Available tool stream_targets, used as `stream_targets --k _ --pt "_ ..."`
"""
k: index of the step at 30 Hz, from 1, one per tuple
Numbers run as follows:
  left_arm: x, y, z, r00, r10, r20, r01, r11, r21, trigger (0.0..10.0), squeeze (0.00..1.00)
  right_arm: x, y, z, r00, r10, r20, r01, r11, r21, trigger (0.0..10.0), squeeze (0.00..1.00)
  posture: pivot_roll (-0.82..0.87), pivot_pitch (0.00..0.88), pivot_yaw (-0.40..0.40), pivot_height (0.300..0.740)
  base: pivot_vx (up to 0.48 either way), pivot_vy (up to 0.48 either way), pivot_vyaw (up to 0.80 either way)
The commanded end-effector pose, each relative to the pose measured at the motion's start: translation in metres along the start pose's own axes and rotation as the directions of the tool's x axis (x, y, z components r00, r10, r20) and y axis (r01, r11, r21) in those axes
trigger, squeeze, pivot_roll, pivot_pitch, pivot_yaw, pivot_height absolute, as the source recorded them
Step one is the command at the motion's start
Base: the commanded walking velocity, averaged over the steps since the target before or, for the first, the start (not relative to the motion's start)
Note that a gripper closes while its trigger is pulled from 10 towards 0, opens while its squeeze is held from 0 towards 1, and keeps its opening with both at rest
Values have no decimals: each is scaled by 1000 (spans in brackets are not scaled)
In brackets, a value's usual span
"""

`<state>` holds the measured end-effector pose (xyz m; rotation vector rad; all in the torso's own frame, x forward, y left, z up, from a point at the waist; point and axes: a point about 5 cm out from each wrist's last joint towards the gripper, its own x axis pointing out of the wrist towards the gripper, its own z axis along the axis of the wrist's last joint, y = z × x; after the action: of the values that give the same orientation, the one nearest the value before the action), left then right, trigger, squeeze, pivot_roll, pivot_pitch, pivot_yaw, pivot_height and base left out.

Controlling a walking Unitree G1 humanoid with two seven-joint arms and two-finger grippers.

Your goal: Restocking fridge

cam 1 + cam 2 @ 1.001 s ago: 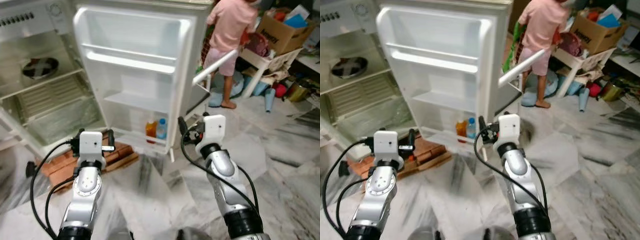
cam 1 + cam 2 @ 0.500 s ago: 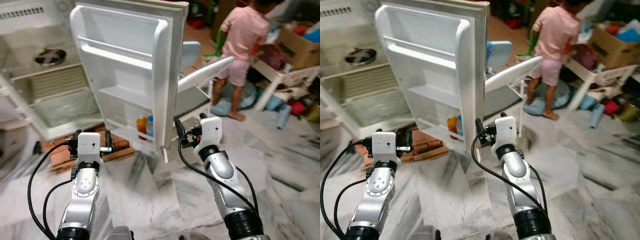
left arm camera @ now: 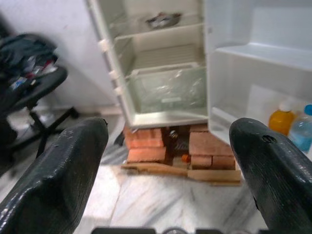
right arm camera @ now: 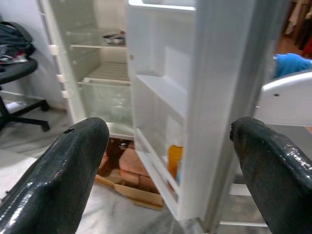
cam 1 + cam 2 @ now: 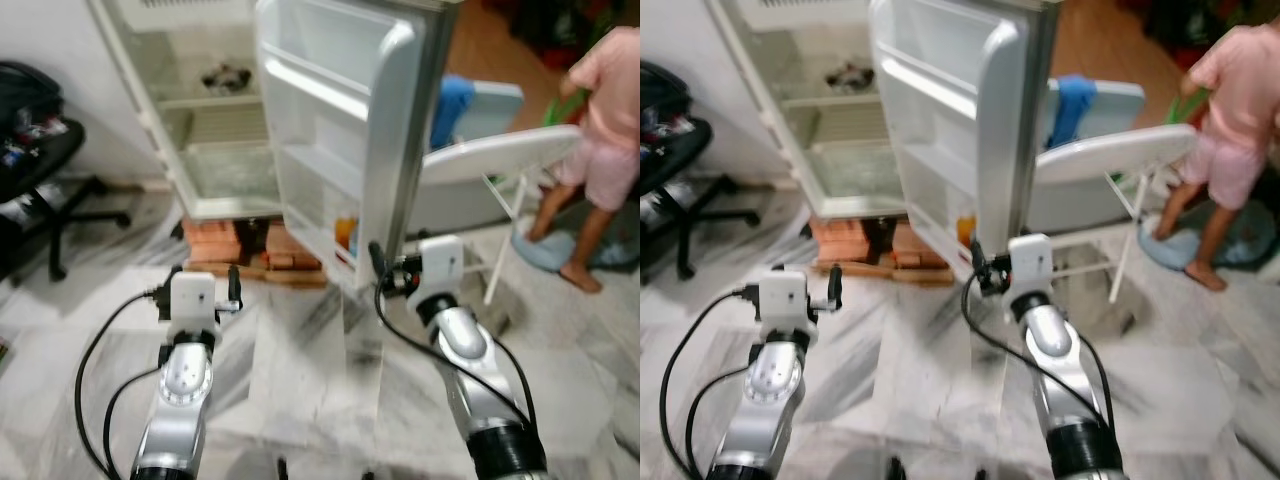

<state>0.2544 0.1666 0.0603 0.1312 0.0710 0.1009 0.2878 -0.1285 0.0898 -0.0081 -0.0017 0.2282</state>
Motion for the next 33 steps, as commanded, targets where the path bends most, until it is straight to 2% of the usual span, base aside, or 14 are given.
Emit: stream_targets --k 1,15,20,33 --pt "3 2 7 999 -6 35 6 1000 -4 10000 0 2 1 4 1000 6 20 -6 1000 -1 10000 0 51 56 20 740 266 0 0" --pt "2 -1 8 998 -34 45 34 999 -7 10000 0 4 -2 11 997 -37 72 40 998 -40 10000 0 47 52 22 740 422 0 0" --pt "1 -1 7 999 -34 39 34 999 -7 10000 0 5 -2 16 994 -25 107 36 995 -96 10000 0 46 57 23 740 470 0 0" --pt "1 -3 6 999 -41 32 42 999 -10 10000 0 5 1 16 993 -29 117 41 994 -100 10000 0 47 68 22 740 455 0 0"
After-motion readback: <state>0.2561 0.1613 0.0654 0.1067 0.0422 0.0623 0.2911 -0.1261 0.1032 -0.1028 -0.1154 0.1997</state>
